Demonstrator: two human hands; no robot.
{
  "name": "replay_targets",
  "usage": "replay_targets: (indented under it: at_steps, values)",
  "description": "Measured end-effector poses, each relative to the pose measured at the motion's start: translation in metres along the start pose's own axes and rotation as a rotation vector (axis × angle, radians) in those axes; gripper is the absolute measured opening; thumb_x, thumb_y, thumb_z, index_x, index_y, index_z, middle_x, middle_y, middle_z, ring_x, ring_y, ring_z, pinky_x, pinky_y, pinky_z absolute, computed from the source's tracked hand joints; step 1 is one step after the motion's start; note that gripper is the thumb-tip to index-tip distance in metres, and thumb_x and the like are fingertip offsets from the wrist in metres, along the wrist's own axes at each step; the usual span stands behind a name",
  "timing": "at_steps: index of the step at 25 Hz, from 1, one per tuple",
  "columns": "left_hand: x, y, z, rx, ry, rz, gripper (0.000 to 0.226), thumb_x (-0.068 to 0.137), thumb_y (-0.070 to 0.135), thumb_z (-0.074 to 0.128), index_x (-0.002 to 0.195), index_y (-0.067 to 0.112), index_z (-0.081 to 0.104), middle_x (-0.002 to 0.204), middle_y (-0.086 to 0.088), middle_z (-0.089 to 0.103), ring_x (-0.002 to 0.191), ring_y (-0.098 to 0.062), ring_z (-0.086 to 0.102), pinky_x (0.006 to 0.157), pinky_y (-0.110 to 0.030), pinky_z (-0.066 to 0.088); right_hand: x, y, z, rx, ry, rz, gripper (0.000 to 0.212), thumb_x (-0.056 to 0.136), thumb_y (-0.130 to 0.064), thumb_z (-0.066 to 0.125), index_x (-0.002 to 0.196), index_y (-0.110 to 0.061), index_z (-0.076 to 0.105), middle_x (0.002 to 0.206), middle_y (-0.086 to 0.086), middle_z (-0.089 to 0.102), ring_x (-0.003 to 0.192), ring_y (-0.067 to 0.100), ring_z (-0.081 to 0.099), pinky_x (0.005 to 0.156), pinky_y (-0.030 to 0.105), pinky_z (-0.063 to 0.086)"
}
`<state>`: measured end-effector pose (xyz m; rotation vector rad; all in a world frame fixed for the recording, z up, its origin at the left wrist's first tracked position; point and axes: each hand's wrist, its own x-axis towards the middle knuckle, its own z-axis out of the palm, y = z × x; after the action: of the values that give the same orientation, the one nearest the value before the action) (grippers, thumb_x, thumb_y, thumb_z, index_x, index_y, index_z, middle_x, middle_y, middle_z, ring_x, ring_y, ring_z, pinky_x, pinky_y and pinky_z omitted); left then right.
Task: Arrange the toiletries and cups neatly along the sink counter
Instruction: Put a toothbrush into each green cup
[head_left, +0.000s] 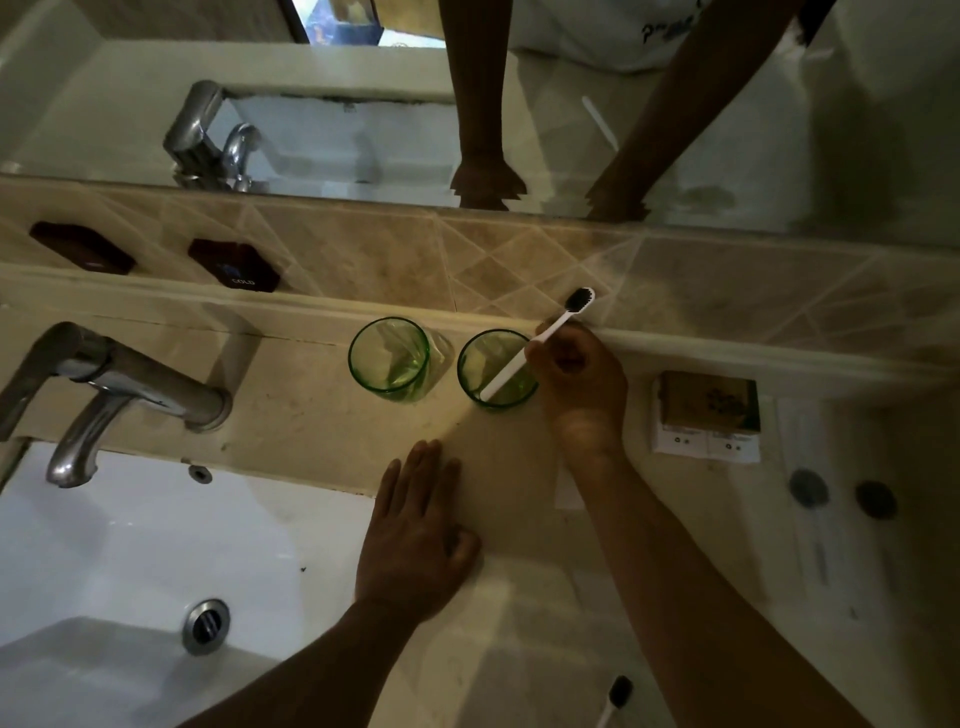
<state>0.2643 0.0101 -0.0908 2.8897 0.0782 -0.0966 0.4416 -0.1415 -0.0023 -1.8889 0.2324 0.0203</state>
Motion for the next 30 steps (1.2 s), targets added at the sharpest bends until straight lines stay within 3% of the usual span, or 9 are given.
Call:
replay_targets:
  at_steps: [3,7,12,16,18,22,26,30]
  values:
    - [0.000,-0.001,0.002,0.005,0.003,-0.001,0.088,0.088,0.055,0.048,0.161,0.024,0.011,0.170,-0.007,0.008,0.157,-0.022,0.001,0.123,-0.041,0.010,0.000,0.001,0.000,-0.011,0.003,0.016,0.013,0.084,-0.028,0.075,0.095,-0.020,0.076,0.084,-0.004,0.073,0.076,0.006,0.065,0.070,0.017,0.046]
    - [0.001,-0.001,0.002,0.013,0.009,0.000,0.086,0.089,0.054,0.047,0.161,0.022,0.014,0.170,-0.007,0.008,0.157,-0.022,0.001,0.123,-0.041,0.010,0.001,0.004,0.003,-0.001,0.004,0.042,0.009,0.081,-0.030,0.077,0.087,-0.026,0.073,0.075,-0.013,0.068,0.069,-0.006,0.061,0.060,0.005,0.040]
    - [0.002,0.000,0.001,0.017,0.044,0.022,0.085,0.088,0.050,0.049,0.160,0.022,0.014,0.169,-0.005,0.007,0.157,-0.021,0.000,0.125,-0.041,0.007,-0.004,0.009,-0.001,0.057,-0.075,0.131,0.025,0.078,-0.035,0.080,0.098,-0.022,0.072,0.088,-0.007,0.071,0.081,0.004,0.065,0.070,0.018,0.048]
    - [0.004,0.000,-0.002,0.015,0.048,0.027,0.084,0.086,0.049,0.050,0.159,0.020,0.018,0.168,-0.009,0.015,0.157,-0.022,0.004,0.125,-0.043,0.008,-0.041,0.018,-0.025,0.077,0.013,0.103,0.016,0.085,-0.029,0.075,0.098,-0.024,0.067,0.081,-0.014,0.066,0.072,-0.009,0.060,0.064,0.002,0.040]
    - [0.004,0.001,-0.002,0.011,0.046,0.023,0.081,0.086,0.048,0.050,0.157,0.018,0.024,0.167,-0.011,0.020,0.156,-0.023,0.008,0.125,-0.044,0.009,-0.075,0.029,-0.042,0.040,0.059,0.116,0.009,0.088,-0.028,0.071,0.097,-0.027,0.069,0.083,-0.015,0.068,0.072,-0.013,0.061,0.061,0.000,0.041]
    - [0.003,0.002,-0.004,-0.001,0.051,0.029,0.078,0.086,0.048,0.049,0.154,0.015,0.030,0.165,-0.013,0.024,0.155,-0.025,0.011,0.126,-0.043,0.007,-0.147,0.053,-0.069,-0.136,0.066,0.176,0.010,0.089,-0.024,0.066,0.098,-0.030,0.068,0.085,-0.014,0.068,0.075,-0.003,0.063,0.064,0.010,0.045]
    - [0.003,0.004,-0.007,-0.016,0.041,0.028,0.077,0.088,0.046,0.049,0.154,0.012,0.032,0.166,-0.015,0.023,0.156,-0.026,0.010,0.126,-0.048,0.011,-0.206,0.073,-0.092,-0.243,0.175,0.258,0.010,0.090,-0.025,0.068,0.091,-0.035,0.065,0.077,-0.014,0.067,0.068,0.000,0.063,0.062,0.019,0.048]
    - [0.002,0.007,-0.012,-0.055,0.031,0.027,0.074,0.088,0.042,0.050,0.153,0.009,0.035,0.164,-0.018,0.025,0.154,-0.031,0.014,0.126,-0.048,0.008,-0.255,0.084,-0.110,-0.389,0.195,0.353,0.009,0.090,-0.030,0.070,0.095,-0.026,0.064,0.077,-0.012,0.065,0.068,0.009,0.064,0.067,0.034,0.057]
